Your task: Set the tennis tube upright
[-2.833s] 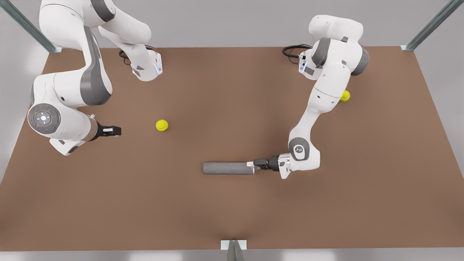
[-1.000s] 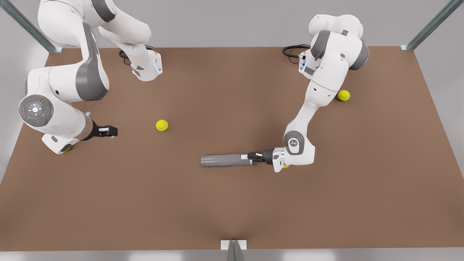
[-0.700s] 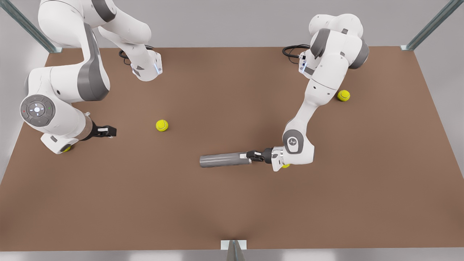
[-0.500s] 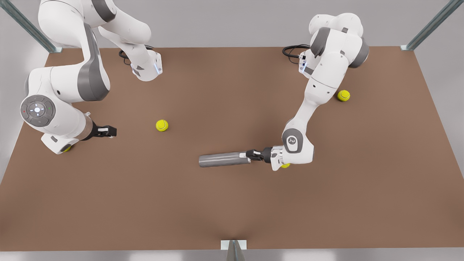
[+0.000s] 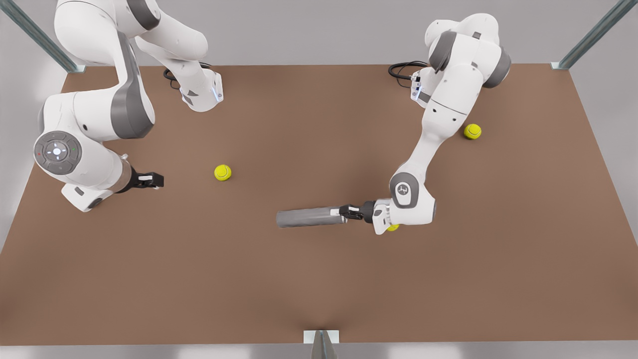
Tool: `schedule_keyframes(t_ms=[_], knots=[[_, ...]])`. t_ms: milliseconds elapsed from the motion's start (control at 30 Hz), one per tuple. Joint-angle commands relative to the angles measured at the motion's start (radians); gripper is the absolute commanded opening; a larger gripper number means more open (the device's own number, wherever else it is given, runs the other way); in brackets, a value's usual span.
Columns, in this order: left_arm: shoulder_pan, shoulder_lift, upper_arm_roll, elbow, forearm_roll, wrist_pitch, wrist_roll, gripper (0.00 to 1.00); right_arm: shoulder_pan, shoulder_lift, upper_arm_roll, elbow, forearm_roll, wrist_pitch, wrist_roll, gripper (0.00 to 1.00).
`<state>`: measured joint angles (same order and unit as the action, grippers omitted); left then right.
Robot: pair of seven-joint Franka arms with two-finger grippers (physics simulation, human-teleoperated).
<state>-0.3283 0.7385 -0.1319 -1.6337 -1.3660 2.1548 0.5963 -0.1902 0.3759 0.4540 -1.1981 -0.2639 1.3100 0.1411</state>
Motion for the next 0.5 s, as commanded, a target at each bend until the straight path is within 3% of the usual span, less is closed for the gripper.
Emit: schedule_keyframes(t_ms=[0,467], knots=[[0.000,-0.001,0.000,0.000,0.047,-0.001,-0.001,0.22,0.000,0.000,0.000,0.000,-0.001,0.000,0.000,1.00],[0.003,-0.065,0.046,0.000,0.192,-0.084,-0.073,0.21,0.005,0.000,0.000,-0.002,0.002,0.000,0.002,1.00]])
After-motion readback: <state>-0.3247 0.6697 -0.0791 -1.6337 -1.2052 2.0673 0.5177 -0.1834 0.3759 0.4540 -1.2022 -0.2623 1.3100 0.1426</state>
